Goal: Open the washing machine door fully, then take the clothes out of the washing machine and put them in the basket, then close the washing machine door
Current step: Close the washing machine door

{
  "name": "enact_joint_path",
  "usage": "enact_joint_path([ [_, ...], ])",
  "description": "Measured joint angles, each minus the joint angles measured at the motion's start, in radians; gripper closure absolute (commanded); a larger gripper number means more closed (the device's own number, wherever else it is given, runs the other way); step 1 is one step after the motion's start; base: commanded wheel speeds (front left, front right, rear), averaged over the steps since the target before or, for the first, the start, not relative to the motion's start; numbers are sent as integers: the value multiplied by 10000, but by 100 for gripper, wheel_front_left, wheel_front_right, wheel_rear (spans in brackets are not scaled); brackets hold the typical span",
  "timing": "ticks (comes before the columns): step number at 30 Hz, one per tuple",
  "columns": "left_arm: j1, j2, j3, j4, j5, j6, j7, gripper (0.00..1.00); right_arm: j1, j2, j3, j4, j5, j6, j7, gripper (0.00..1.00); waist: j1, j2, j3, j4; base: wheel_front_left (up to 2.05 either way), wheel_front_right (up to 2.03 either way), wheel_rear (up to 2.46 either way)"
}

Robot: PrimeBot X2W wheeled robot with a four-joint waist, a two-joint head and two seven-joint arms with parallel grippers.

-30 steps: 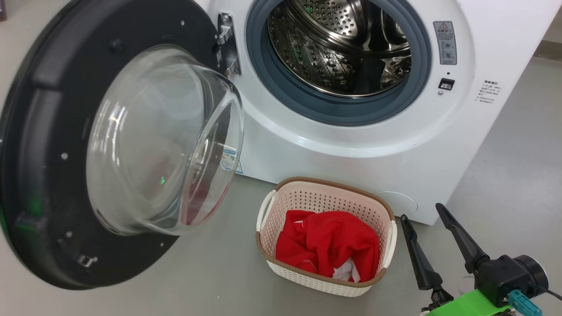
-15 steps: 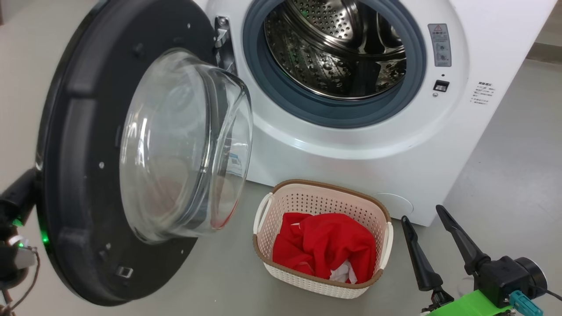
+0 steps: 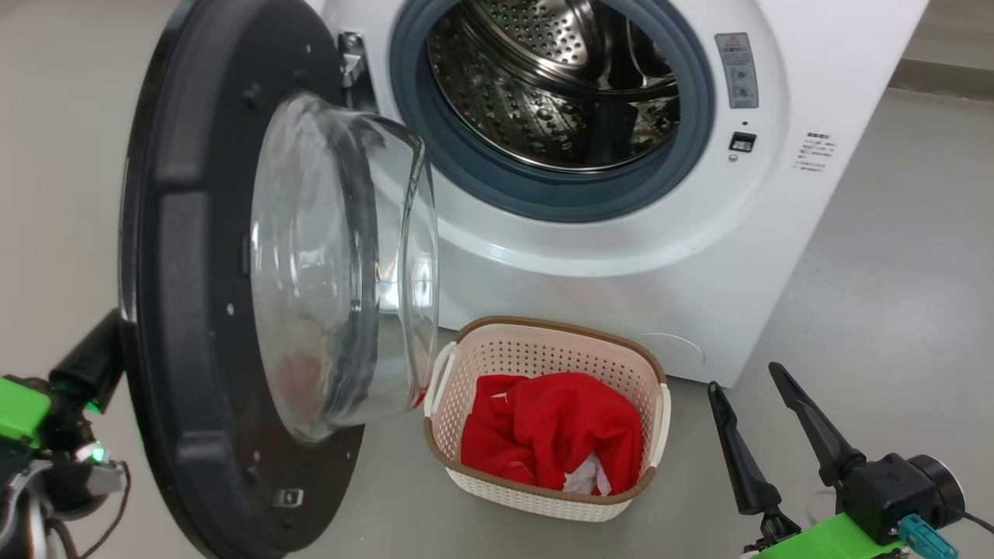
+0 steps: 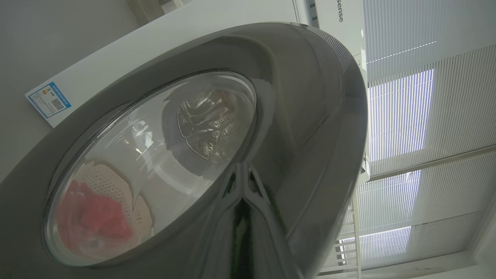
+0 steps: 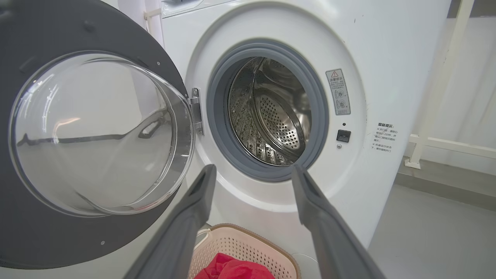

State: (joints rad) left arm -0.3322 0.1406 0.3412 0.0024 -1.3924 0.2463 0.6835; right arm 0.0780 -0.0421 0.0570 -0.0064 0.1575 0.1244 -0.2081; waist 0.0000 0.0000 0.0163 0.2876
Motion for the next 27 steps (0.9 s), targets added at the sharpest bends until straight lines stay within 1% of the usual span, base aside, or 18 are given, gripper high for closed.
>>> enact_joint_path([
  [11, 746, -591, -454, -1246, -27, 27, -81, 100, 2, 0, 27, 90, 90, 0, -35, 0, 0, 0, -107, -585, 0, 0, 0],
  [18, 1085, -736, -846, -2134, -176, 102, -84, 100, 6, -2, -13, 90, 98, 0, -44, 0, 0, 0, -147, -918, 0, 0, 0],
  [21, 1149, -836, -997, -2286, -178, 174, -86, 100, 6, 0, -12, 61, 98, 0, -44, 0, 0, 0, -118, -1033, 0, 0, 0],
  [27, 1283, -917, -1381, -2435, -203, 174, -203, 100, 4, 0, 2, 38, 94, 0, -35, 0, 0, 0, 15, -1224, 0, 0, 0],
])
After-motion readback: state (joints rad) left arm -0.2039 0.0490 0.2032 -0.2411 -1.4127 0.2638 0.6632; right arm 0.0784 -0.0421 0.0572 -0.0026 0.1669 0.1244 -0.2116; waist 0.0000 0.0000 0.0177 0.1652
